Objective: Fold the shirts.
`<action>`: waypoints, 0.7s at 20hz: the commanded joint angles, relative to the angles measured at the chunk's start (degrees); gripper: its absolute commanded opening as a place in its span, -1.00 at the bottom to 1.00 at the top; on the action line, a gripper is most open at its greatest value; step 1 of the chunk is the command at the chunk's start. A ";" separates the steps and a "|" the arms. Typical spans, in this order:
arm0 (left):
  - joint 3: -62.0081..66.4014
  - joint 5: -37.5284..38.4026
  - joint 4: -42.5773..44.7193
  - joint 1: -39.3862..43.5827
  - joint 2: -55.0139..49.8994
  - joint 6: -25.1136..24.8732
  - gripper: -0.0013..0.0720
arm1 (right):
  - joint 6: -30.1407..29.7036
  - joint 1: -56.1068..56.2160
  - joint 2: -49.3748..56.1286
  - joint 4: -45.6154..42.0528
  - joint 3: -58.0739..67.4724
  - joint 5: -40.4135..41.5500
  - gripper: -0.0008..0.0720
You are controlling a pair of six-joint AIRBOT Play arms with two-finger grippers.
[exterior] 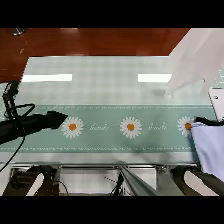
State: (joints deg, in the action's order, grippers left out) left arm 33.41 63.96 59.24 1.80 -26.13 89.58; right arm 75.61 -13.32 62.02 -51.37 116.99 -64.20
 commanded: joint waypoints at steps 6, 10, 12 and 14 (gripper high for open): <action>-0.59 -7.65 0.24 0.13 -0.42 0.00 0.95 | -2.19 19.63 -7.91 8.28 -22.64 -11.43 -0.89; -0.61 -7.52 0.31 0.13 -1.40 0.02 0.96 | 7.39 44.41 -4.74 -5.86 -45.18 8.48 -0.89; -0.63 -6.67 0.28 0.13 -1.44 0.02 0.96 | 12.96 50.86 1.09 -7.10 -51.47 16.26 -0.89; -0.63 -6.47 0.31 0.13 -1.44 0.00 0.96 | 15.34 54.42 8.57 -6.14 -52.17 18.56 -0.89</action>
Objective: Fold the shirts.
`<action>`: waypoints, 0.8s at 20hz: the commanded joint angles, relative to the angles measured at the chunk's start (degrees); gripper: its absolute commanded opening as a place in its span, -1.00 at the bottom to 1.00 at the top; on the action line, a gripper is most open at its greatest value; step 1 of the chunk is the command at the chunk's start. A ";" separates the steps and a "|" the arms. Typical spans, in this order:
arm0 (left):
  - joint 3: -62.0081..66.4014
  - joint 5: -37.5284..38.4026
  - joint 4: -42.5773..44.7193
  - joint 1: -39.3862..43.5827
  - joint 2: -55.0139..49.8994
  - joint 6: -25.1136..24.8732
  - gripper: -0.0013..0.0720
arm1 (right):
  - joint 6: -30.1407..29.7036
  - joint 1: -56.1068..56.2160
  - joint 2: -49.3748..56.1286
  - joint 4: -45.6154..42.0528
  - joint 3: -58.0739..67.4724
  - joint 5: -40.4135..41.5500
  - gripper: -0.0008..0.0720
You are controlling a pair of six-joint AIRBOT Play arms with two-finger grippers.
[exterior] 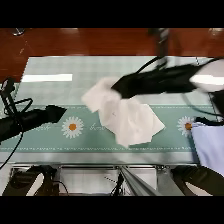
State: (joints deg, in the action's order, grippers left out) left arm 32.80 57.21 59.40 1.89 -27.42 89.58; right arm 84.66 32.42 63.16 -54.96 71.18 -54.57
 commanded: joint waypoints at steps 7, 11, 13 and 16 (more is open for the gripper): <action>0.02 2.40 -0.79 0.04 -0.15 0.02 0.96 | -2.51 2.29 14.47 10.73 -0.85 -1.03 0.72; -0.66 17.49 -2.49 0.81 -0.13 0.28 0.96 | -2.32 -22.12 5.09 4.79 4.87 -12.28 0.72; -4.31 22.64 -4.52 2.29 -0.13 1.16 0.96 | -1.31 -35.30 -0.85 -4.37 3.37 -16.44 0.72; -15.17 17.44 -11.65 5.73 -0.52 2.64 0.96 | 1.14 -52.54 -9.99 -12.52 -9.29 -16.37 0.72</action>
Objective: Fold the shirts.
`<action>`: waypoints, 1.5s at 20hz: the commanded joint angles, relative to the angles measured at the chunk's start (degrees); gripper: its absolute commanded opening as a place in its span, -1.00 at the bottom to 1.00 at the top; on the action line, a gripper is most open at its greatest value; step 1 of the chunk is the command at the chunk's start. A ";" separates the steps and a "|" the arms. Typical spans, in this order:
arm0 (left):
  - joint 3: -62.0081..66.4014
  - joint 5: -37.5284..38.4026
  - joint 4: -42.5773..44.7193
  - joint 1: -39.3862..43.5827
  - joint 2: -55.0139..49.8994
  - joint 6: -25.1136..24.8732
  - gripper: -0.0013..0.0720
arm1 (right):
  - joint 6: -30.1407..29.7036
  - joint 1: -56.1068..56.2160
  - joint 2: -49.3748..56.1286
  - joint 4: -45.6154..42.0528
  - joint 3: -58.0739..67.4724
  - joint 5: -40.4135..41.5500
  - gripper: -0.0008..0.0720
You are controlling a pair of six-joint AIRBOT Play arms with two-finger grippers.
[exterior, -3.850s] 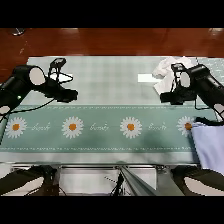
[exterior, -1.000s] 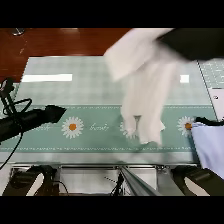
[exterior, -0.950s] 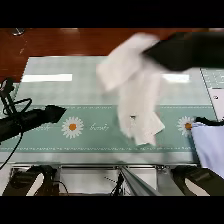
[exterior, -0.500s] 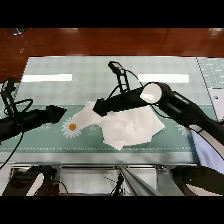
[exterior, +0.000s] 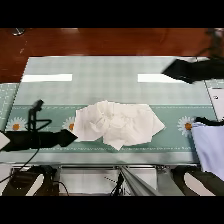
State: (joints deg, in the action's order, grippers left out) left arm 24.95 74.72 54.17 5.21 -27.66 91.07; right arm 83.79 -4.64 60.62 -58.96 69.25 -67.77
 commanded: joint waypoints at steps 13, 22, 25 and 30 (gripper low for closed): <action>-0.04 -50.73 -35.12 31.80 -33.90 -18.62 0.96 | -0.44 -12.50 -17.62 4.44 -42.91 6.34 0.72; 9.62 -32.81 -31.91 17.57 -42.56 -28.92 -0.91 | 3.23 1.88 -12.15 0.70 -43.08 2.80 0.72; 10.12 -28.02 -31.89 14.14 -42.51 -28.94 -0.91 | 4.81 8.04 -7.04 0.74 -43.08 3.26 0.72; 10.12 -27.50 -31.91 13.62 -42.45 -28.94 -0.91 | 4.28 10.88 0.39 5.51 -43.01 8.00 0.72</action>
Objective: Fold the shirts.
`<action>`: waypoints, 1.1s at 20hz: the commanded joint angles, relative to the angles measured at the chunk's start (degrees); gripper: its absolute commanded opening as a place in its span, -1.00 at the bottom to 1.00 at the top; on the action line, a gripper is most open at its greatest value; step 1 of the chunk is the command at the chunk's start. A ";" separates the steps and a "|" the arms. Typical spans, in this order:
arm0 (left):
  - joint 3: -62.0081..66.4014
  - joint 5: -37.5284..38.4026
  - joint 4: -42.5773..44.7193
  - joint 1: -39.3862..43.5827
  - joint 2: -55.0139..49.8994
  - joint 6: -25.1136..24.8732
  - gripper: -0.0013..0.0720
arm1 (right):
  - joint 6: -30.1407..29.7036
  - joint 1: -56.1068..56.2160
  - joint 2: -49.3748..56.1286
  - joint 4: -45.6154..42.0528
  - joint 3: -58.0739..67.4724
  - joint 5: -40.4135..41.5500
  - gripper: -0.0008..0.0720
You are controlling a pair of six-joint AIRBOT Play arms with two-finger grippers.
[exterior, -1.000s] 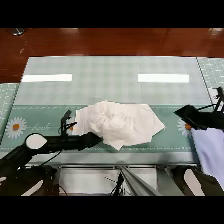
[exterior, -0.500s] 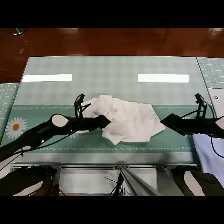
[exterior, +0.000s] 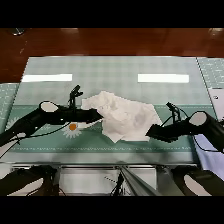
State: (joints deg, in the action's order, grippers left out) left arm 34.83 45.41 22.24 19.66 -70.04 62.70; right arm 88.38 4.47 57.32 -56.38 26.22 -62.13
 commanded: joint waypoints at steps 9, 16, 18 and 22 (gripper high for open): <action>3.45 5.86 0.00 -5.14 0.70 -2.29 -0.91 | -11.69 0.11 9.40 15.17 10.14 8.46 -0.89; 35.19 9.92 -0.42 -19.91 7.32 -0.15 -0.91 | -2.21 -6.67 9.40 -0.98 65.22 -0.55 -0.89; 44.92 10.03 -0.37 -23.71 9.11 1.68 -0.91 | -1.97 -6.91 9.11 -4.44 79.03 -4.44 -0.89; 57.64 11.65 2.34 -32.87 15.96 3.39 -0.91 | -2.01 -6.86 3.10 -11.26 92.87 -7.98 -0.89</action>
State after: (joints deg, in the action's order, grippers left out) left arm 83.07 56.03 22.31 -7.07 -58.41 64.36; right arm 85.65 -2.09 63.92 -61.10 108.14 -67.24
